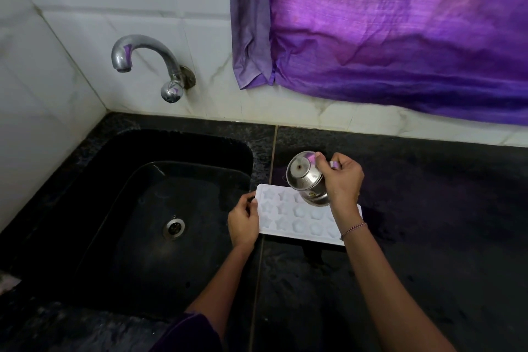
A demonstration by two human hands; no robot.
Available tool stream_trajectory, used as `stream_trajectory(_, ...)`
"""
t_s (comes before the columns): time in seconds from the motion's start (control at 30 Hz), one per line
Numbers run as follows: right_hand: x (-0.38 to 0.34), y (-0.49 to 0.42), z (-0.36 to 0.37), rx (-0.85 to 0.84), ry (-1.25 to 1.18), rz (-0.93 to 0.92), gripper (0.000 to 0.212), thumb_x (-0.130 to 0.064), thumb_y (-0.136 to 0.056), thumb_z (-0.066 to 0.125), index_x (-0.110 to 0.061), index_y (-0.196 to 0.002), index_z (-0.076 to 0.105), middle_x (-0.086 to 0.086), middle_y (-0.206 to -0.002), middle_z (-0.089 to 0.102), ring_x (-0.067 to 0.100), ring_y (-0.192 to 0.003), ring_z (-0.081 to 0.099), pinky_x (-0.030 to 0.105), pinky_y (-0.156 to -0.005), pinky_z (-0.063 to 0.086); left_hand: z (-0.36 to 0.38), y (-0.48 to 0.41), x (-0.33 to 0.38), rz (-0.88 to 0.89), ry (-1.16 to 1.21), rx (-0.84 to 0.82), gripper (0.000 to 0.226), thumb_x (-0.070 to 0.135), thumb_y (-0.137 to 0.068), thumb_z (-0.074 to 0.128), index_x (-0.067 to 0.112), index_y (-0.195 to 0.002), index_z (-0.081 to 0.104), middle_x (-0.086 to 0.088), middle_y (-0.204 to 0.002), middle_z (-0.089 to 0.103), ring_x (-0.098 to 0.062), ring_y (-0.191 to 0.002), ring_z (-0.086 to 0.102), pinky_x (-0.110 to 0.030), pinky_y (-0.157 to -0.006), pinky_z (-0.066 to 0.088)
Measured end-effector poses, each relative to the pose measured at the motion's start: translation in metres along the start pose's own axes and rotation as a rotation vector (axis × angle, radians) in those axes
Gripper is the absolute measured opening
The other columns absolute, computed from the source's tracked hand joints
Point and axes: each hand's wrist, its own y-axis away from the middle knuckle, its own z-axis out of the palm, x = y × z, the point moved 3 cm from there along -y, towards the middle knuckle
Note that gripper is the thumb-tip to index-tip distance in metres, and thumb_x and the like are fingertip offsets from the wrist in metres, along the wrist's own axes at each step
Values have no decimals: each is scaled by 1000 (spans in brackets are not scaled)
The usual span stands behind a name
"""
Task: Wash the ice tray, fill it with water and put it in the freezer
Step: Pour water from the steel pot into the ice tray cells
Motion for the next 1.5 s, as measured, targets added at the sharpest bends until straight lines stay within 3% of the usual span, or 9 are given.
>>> stream_trajectory(0.27,4,-1,-9,16,46,10,49,-16,-79,71,-16,-50,31,-2,-49,29,8,-50,25,16,-44,24,1,-1,-3,-10,23,-19,19,20,-94,53,22,-107,67,7,-78,67,-12,-70,63,-35,-66,54)
stream_trajectory(0.47,2,-1,-12,8,79,-36,45,-16,-77,70,-12,-51,34,0,-49,29,13,-52,27,25,-49,25,2,-2,-4,-3,18,-11,18,19,-93,54,22,-105,67,9,-76,66,-12,-69,63,-35,-66,54)
stream_trajectory(0.73,-5,0,-10,-22,140,-152,54,-9,-76,71,-20,-48,25,-6,-46,23,6,-48,19,17,-44,18,2,-2,-3,20,2,3,19,19,-93,54,20,-107,67,7,-72,64,-13,-66,61,-33,-65,51)
stream_trajectory(1.07,-8,0,-8,-36,223,-206,55,-9,-74,71,-21,-48,24,-7,-46,23,8,-47,22,22,-46,21,2,-2,-5,13,4,1,18,19,-93,55,21,-106,67,4,-70,65,-21,-64,63,-37,-62,53)
stream_trajectory(1.37,-2,-1,-20,36,98,-69,46,-13,-77,70,-11,-52,32,-2,-49,26,7,-47,24,17,-45,21,1,0,-2,8,5,-7,18,20,-93,54,22,-107,67,4,-71,65,-22,-64,63,-36,-61,52)
stream_trajectory(1.5,6,-4,-27,92,-3,48,49,-14,-78,71,-15,-50,31,-3,-49,28,6,-45,27,15,-45,25,0,0,-2,15,15,-9,19,18,-93,54,20,-107,67,6,-71,65,-17,-61,61,-34,-58,51)
